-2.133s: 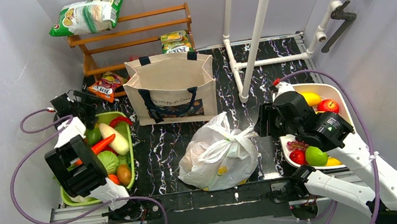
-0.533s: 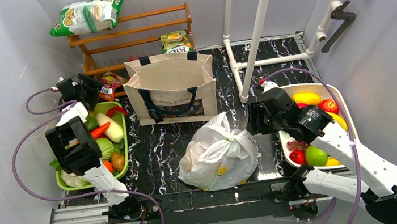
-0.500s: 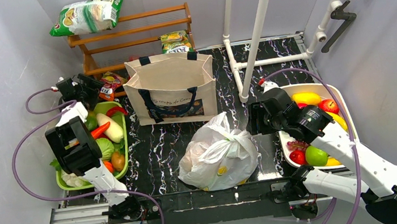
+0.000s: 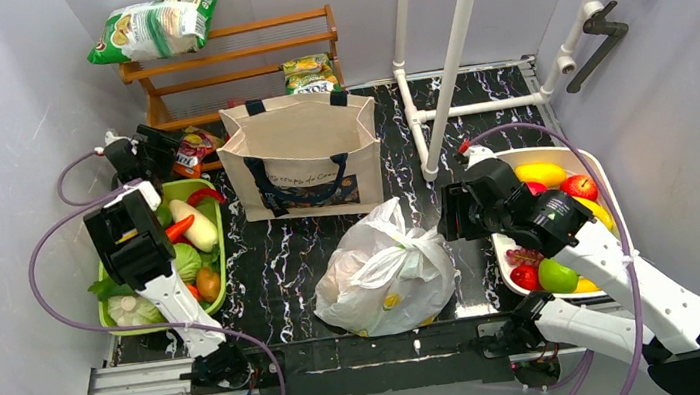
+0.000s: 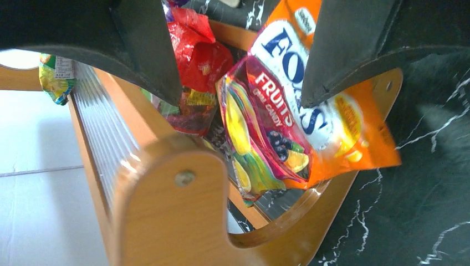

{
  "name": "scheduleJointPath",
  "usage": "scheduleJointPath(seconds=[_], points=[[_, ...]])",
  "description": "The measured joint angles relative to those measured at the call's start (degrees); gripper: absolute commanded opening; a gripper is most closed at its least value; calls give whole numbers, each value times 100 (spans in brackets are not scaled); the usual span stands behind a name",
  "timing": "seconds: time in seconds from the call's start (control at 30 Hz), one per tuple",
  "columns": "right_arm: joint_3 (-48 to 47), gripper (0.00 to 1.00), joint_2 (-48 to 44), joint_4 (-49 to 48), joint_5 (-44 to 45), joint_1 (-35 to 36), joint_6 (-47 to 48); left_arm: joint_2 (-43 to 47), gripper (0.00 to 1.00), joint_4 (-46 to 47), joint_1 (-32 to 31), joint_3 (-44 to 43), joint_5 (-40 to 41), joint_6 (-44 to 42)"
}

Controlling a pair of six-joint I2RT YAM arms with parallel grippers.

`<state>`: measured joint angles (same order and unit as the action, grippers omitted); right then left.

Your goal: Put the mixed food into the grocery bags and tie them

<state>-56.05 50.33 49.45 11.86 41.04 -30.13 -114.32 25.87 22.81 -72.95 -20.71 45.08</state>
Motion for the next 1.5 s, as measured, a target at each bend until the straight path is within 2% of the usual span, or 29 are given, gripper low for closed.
scheduleJointPath(seconds=[0.2, 0.4, 0.5, 0.67, 1.17, 1.3, 1.5], points=[[28, 60, -4, 4, 24, 0, 57, -715, 75, 999, 2, -63, -378, 610], [66, 60, 17, -4, 52, 0, 79, -63, 76, 1460, 7, 1005, -70, 686], [70, 60, 46, -9, 11, 0, 76, 407, 78, 1255, 26, 1414, 39, 570], [72, 60, 35, -11, -48, 0, 68, 739, 79, 874, 35, 1508, 118, 310], [83, 60, -42, 4, -46, 0, 52, 131, 77, -177, 37, 645, 479, 249], [83, 60, 79, 2, -72, 0, 52, -35, 70, -308, 31, 549, 595, 254], [83, 59, 164, 0, -166, 0, 48, -247, 50, -79, 4, 514, 651, 420]])
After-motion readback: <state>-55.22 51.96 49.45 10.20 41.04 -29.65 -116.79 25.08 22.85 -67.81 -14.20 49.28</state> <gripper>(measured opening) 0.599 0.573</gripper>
